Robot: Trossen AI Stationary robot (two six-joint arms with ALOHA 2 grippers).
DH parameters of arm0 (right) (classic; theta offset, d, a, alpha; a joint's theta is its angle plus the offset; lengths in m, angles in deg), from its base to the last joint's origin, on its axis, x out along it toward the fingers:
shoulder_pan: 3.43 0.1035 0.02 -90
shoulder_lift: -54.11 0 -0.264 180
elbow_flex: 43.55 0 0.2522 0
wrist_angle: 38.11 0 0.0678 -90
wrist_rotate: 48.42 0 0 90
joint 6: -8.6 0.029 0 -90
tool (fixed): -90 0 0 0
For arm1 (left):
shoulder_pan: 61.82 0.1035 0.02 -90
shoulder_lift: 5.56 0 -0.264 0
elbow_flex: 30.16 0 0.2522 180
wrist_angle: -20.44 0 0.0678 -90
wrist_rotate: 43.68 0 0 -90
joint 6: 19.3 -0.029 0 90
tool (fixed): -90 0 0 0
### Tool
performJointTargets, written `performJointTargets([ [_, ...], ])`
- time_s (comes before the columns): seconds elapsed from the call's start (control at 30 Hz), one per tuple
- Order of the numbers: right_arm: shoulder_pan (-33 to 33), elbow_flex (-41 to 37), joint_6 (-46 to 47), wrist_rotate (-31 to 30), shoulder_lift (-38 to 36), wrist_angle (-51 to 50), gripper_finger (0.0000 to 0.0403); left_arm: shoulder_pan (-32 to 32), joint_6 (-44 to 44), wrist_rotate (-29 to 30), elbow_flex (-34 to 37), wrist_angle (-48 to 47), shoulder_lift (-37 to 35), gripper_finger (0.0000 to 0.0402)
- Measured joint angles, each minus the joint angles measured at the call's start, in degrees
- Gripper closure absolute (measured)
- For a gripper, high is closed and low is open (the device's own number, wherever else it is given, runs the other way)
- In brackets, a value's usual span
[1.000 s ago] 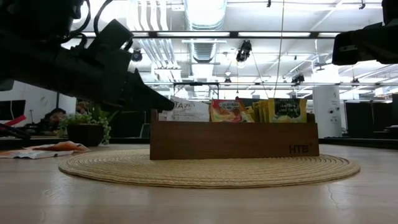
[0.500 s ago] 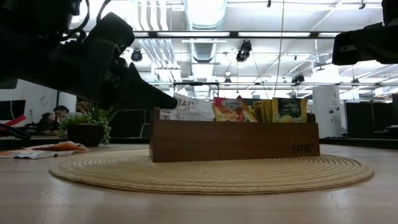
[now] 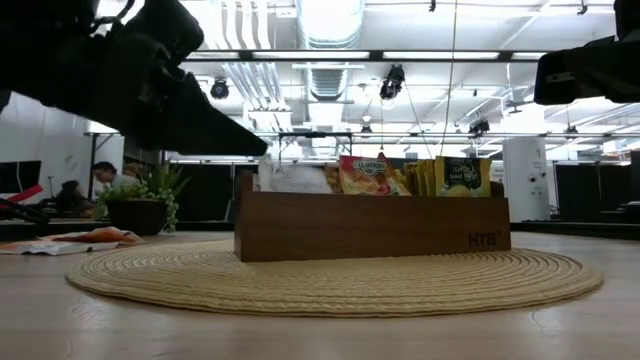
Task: Pick & Place Tea
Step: Put the bottom white tea bag into the left of the wooden organizer, then put the top white tea bag into the left of the wooden organizer
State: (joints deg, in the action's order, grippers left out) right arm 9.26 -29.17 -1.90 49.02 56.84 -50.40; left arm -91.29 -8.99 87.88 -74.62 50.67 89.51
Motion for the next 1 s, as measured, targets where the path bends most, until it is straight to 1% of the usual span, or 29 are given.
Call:
performJointTargets([
  [0.1, 0.0, 0.01, 0.0, 0.01, 0.0, 0.0, 0.0394, -0.04, 3.19, 0.13, 0.0, -4.24, -2.68, 0.0273],
  [0.2, 0.0, 0.0, 0.0, 0.0, 0.0, 0.0, 0.0394, -0.07, 7.31, 0.09, 0.0, -6.85, -4.37, 0.026],
  [0.27, 0.0, 0.02, 0.0, 0.0, 0.0, 0.0, 0.0394, -0.06, 9.32, 0.11, 0.0, -6.94, -5.12, 0.0258],
  [0.37, 0.01, 0.01, 0.0, 0.01, 0.0, 0.0, 0.0394, -0.43, 9.95, -0.89, 0.0, -7.13, -5.81, 0.0257],
  [0.5, 0.02, 0.0, 0.0, 0.01, 0.0, 0.0, 0.0394, -1.75, 10.42, -2.01, -0.02, -11.21, -8.37, 0.0257],
  [0.67, 0.02, 0.02, 0.0, 0.02, 0.0, 0.0, 0.0394, -3.63, 14.3, -1.98, -0.21, -22.95, -15.04, 0.0257],
  [0.83, 0.01, 0.01, 0.0, 0.0, 0.0, 0.0, 0.0394, -6.19, 21.36, -1.89, -0.24, -37.85, -21.64, 0.0257],
  [0.9, 0.02, 0.0, 0.0, 0.0, 0.0, 0.0, 0.0394, -7.34, 24.18, -1.61, -0.35, -44.3, -22.94, 0.0257],
  [1.0, 0.0, 0.0, 0.0, 0.02, 0.0, 0.0, 0.0394, -9.09, 27.31, -1.43, -0.74, -52.17, -23.06, 0.0257],
])
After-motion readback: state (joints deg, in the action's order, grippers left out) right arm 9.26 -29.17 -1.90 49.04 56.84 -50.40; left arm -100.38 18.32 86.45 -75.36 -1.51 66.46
